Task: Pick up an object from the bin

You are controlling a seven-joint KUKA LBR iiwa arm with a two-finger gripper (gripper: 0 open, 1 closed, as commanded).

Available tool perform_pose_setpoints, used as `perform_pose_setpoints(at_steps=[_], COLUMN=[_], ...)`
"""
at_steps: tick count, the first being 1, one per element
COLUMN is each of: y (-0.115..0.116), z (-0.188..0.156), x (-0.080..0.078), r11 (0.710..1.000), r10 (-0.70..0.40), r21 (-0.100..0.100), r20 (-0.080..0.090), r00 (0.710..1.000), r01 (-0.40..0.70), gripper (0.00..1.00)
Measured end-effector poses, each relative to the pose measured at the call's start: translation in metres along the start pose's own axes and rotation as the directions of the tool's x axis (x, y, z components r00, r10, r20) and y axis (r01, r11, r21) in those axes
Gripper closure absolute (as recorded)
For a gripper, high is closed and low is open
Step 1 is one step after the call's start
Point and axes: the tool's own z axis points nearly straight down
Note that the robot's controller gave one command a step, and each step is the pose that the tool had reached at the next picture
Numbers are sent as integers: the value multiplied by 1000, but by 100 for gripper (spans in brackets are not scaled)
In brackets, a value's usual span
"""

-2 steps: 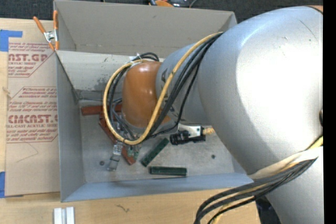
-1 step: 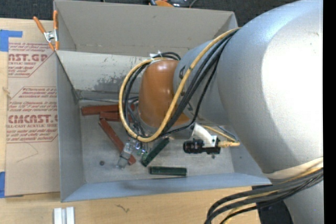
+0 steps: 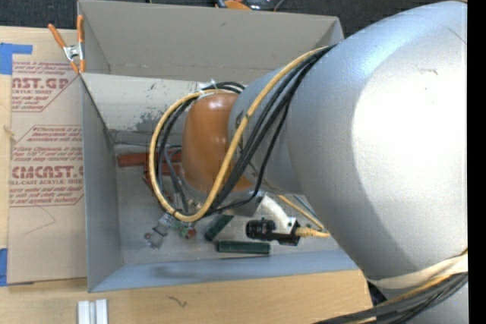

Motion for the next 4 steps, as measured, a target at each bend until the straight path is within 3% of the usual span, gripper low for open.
perform_pose_setpoints(at_steps=[1, 2, 3, 4], y=[-23, -23, -23, -22], z=[41, 41, 40, 6], x=[-25, -24, -25, -24], r11=[990, 990, 990, 990], r10=[141, 140, 139, 138], r21=[3, 1, -1, -2], r20=[-1, 0, 0, 1], r00=[990, 990, 990, 990], r01=[-141, -140, -139, -138], gripper=[0, 0, 100, 100])
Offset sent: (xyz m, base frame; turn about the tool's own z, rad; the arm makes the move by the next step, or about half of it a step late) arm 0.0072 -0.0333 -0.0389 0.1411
